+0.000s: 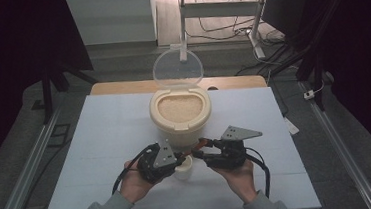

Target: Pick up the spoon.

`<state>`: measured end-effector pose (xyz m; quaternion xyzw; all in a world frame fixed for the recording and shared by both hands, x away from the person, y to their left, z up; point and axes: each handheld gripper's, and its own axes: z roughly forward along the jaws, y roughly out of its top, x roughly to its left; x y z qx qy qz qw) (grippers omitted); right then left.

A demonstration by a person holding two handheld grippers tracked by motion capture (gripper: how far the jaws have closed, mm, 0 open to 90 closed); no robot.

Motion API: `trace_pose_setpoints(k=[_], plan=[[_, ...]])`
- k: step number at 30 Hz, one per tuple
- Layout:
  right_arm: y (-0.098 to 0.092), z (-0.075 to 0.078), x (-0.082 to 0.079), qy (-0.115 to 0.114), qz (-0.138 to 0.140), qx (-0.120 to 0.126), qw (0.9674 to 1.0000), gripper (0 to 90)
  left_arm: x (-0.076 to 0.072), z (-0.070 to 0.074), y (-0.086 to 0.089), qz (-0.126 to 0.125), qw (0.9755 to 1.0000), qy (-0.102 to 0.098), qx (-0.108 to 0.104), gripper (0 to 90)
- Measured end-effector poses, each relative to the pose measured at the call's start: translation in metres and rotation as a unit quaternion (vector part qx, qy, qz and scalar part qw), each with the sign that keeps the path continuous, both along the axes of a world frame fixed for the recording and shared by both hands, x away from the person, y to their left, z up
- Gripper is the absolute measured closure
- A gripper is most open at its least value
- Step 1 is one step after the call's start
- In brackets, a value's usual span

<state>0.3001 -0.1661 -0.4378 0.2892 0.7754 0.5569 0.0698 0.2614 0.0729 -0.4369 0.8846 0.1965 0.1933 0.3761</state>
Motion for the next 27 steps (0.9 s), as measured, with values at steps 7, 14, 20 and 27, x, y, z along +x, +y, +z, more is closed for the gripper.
trace_pose_setpoints(k=[7,14,20,27], plan=[[-0.0005,0.0011,0.0006,0.014,0.009,0.035,0.9992,59.6,-0.0001,-0.0019,-0.0011,0.001,1.0,-0.003,0.006,80.1],[0.0018,0.0015,-0.0001,0.022,0.019,0.056,0.998,69.8,-0.0013,-0.0037,-0.0027,0.002,0.9998,-0.01,0.018,80.1],[0.002,0.0022,0.0002,0.03,0.058,0.094,0.9934,81.9,-0.0019,-0.0037,-0.0018,-0.001,0.9997,-0.01,0.021,79.8],[0.0031,0.0026,-0.0011,0.02,0.064,0.098,0.993,82.7,-0.0019,-0.0036,-0.0006,-0.004,0.9999,-0.005,0.014,79.5]])
